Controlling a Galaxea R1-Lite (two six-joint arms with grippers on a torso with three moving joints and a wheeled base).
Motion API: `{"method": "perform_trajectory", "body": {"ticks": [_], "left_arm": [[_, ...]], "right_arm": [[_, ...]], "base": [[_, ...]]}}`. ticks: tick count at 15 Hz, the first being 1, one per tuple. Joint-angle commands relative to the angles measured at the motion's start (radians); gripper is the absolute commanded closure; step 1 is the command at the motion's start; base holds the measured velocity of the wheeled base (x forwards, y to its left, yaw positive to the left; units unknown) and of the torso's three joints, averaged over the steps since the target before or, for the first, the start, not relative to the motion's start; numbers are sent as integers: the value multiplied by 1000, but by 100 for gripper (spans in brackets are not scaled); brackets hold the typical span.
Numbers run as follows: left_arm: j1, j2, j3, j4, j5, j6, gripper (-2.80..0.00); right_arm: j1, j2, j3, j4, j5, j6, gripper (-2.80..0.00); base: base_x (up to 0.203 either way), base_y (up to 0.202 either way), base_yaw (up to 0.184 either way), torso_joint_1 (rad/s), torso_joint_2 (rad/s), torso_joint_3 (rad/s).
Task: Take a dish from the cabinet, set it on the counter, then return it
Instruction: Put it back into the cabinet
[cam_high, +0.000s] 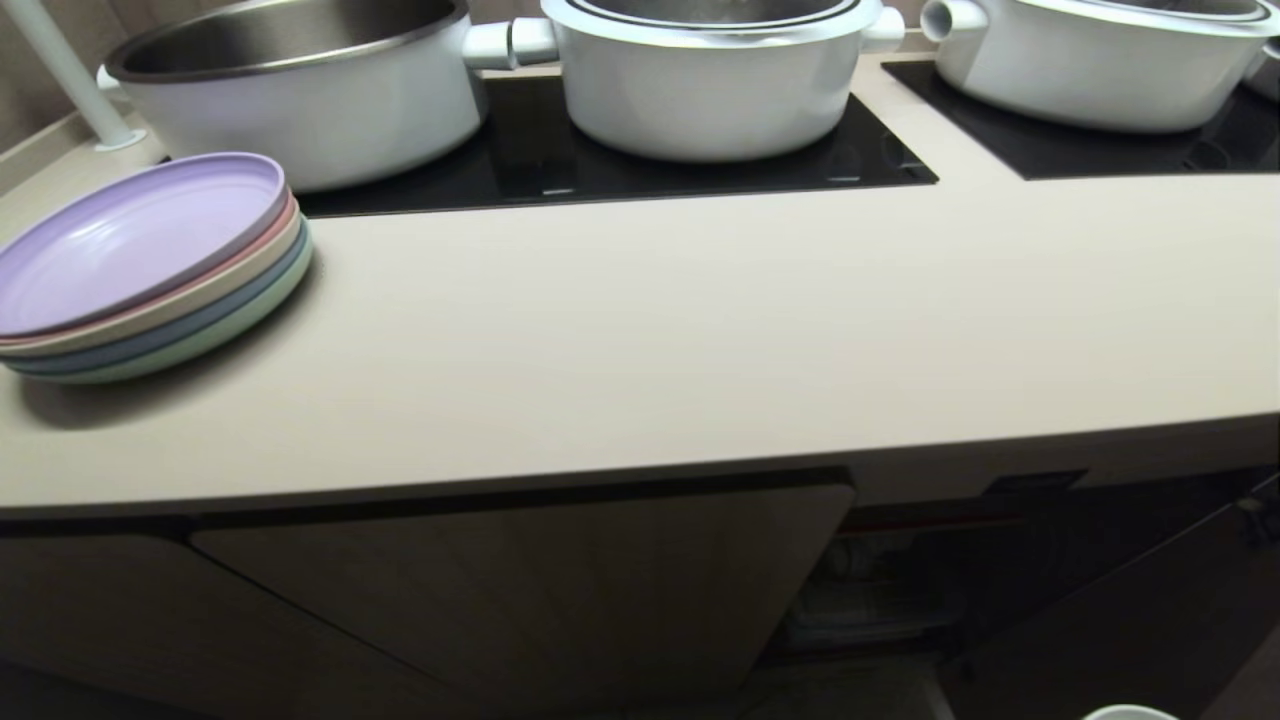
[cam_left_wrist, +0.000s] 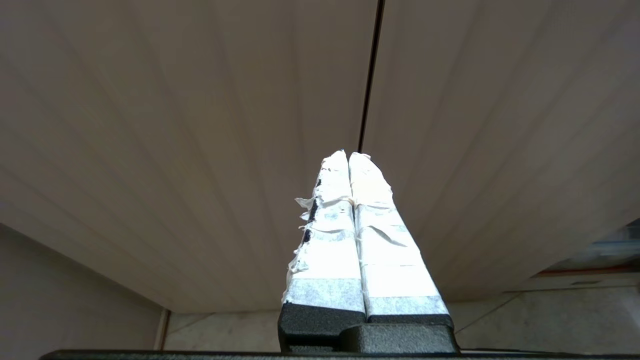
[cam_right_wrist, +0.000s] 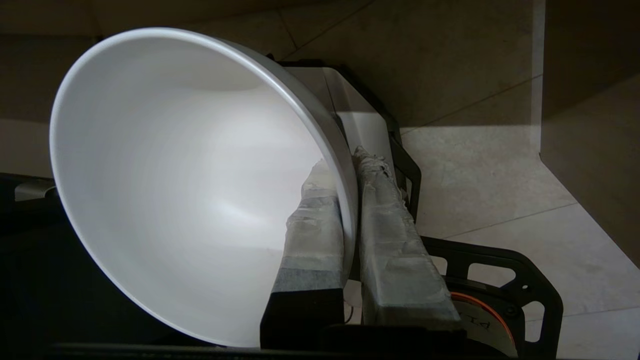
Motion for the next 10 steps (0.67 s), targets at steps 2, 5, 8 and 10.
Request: {"method": "perform_trajectory", "body": {"ticks": [2,5,8,10], "left_arm": [[0,0,0,0,0,-1,0],[0,0,0,0,0,0,0],[0,0,0,0,0,0,0],[0,0,0,-1,0,0,0]], "right_arm": [[4,4,-2,2,1,2,0],[10,8,0,2,1,2,0],[16,10,1,1,1,2,0],[17,14,1,-1,1,2,0]], "base": [[0,0,0,-233,520,289],[0,0,0,-216,491,287],[0,0,0,-204,491,280],[0,0,0,-197,487,288]]}}
